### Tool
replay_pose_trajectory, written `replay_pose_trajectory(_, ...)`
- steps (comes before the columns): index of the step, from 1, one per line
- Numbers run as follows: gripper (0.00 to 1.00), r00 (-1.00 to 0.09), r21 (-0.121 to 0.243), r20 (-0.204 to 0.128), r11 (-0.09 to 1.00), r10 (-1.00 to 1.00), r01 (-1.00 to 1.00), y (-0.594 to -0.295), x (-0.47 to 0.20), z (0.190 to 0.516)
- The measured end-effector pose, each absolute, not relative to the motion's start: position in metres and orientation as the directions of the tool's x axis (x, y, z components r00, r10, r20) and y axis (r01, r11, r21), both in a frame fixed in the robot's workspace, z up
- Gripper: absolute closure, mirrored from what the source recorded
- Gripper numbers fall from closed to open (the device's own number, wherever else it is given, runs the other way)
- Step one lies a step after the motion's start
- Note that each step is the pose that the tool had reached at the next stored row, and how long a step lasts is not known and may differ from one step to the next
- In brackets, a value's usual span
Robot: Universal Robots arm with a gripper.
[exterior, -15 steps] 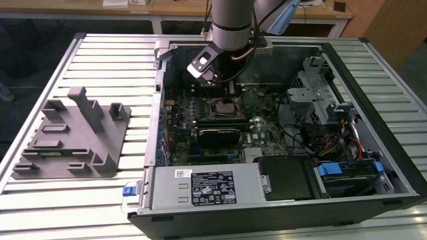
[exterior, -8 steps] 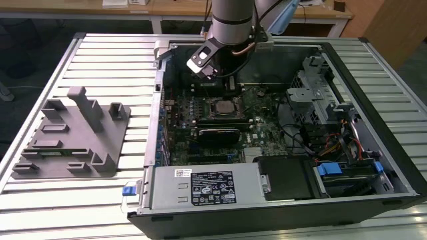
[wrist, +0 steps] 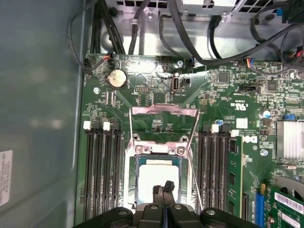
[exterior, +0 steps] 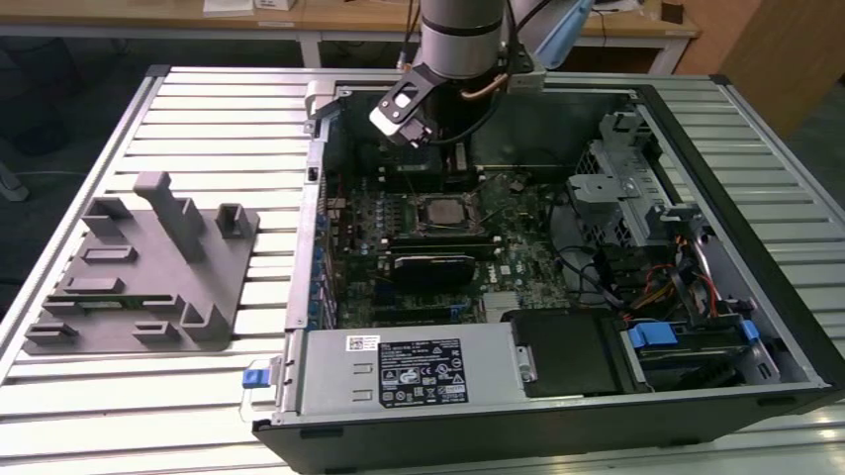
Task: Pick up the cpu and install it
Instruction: 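Place the cpu into insertion slot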
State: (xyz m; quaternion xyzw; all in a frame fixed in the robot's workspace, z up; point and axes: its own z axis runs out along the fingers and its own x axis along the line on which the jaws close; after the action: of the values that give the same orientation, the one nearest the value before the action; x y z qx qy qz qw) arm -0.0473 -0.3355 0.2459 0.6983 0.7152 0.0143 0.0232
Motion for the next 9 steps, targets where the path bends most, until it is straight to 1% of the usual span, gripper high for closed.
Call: replay_pose_trajectory(9,0.89,-0.024,0.053,-0.013,0.024,1.0,0.998,-0.336,-0.047,0.262)
